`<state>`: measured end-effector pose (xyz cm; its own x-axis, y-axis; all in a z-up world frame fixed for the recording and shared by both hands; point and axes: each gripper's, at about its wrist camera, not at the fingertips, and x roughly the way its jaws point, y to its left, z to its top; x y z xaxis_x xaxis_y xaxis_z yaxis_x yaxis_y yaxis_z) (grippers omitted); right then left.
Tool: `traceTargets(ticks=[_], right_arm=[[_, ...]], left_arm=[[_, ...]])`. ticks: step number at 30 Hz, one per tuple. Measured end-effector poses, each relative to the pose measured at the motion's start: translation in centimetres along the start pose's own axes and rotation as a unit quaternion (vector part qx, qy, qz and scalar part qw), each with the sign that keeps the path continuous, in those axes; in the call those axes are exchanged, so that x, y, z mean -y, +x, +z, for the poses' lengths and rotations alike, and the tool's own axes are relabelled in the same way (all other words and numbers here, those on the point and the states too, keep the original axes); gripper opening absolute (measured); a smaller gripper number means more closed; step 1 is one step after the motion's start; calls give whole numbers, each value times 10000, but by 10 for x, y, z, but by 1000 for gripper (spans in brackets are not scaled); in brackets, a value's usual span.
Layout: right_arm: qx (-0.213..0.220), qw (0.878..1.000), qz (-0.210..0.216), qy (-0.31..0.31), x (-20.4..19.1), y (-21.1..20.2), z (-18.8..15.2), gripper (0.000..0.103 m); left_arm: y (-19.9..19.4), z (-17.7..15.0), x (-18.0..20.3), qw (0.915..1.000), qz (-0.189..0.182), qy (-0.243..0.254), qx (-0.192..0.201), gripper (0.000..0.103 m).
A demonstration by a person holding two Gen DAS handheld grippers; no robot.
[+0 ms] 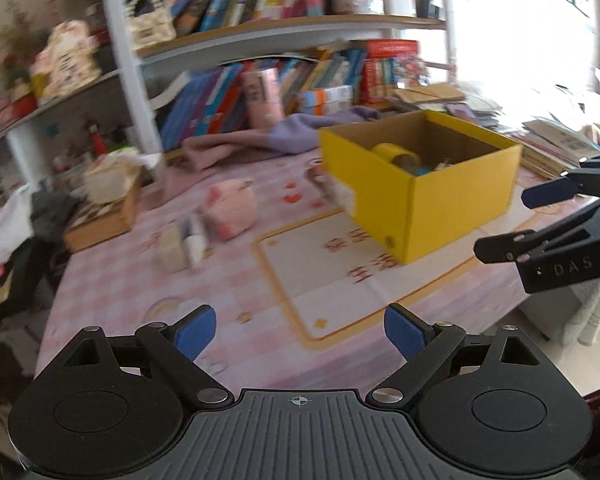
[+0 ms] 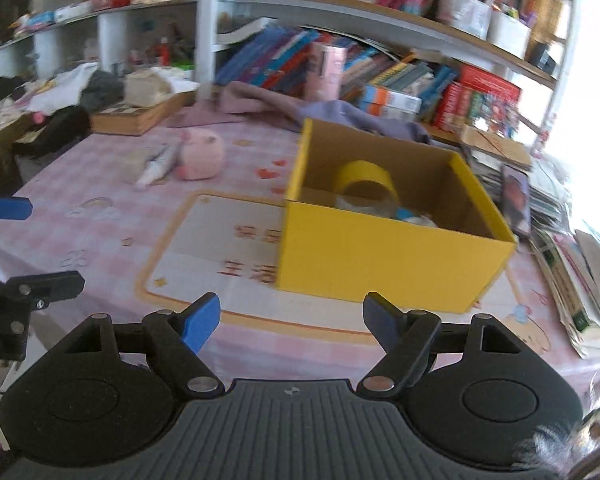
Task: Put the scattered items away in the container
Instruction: 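Withdraw both open tools from the box toward the pink pig and white block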
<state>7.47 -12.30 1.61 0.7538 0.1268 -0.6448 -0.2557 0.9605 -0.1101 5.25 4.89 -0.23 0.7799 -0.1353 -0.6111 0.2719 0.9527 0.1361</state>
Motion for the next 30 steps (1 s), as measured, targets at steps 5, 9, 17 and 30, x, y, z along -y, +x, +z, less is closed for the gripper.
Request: traceTargets(ticks=[5,9,17,30], right_arm=[[8,9997,166,-167,-26,4,6,78],[18,9991,283,-303,-45,8,12,78],[299,9973,413,-535,-73,17,32,77],[204,9978,591,-209,-71,59,60,77]], left_arm=[[-10,-13,-24,9994,248,-242,-4,93],[-15,-22,-38,9984,432,-369,10,93],[-17,-24,-53,9962,752,-409,164,93],[17,-11,-78,9934,814,-811,-17,94]])
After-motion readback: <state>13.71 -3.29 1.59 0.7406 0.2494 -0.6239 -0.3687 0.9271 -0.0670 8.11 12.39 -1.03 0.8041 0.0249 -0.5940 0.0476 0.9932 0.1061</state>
